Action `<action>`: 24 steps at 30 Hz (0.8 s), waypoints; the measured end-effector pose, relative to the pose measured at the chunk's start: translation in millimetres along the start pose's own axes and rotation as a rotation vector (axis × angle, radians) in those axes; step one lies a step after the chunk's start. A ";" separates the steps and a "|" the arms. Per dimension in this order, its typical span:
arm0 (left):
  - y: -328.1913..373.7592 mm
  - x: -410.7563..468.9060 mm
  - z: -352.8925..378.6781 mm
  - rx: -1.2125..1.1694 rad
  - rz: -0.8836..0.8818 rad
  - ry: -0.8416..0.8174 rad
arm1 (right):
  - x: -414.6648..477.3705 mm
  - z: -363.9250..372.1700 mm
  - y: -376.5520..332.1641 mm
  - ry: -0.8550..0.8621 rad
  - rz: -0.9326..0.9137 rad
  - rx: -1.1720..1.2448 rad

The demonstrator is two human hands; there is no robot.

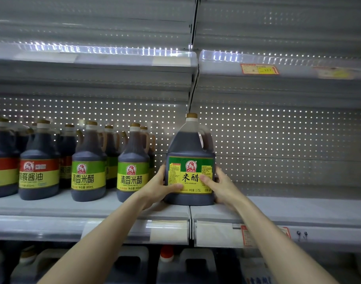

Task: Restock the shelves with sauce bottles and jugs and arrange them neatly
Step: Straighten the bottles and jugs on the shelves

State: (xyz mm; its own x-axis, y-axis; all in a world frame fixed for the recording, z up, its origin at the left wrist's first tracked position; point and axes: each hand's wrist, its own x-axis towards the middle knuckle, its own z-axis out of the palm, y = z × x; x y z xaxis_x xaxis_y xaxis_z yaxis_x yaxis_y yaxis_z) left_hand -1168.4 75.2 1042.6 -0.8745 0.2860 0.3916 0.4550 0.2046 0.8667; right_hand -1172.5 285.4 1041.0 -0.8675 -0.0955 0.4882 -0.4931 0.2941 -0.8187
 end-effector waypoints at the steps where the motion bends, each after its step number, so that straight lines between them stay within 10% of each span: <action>1: 0.1 -0.3 -0.2 0.001 0.000 0.002 | 0.0 0.1 0.0 -0.001 0.000 -0.001; 24: 0.1 2.1 -1.3 0.016 -0.034 0.005 | -3.6 -0.8 -6.0 -0.013 0.024 -0.034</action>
State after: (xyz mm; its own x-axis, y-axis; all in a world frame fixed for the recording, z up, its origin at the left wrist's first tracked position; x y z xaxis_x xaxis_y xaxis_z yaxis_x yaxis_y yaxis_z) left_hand -1170.4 74.7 1043.9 -0.8902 0.2741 0.3639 0.4280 0.2294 0.8742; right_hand -1166.3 284.7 1044.4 -0.8798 -0.1003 0.4647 -0.4701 0.3285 -0.8192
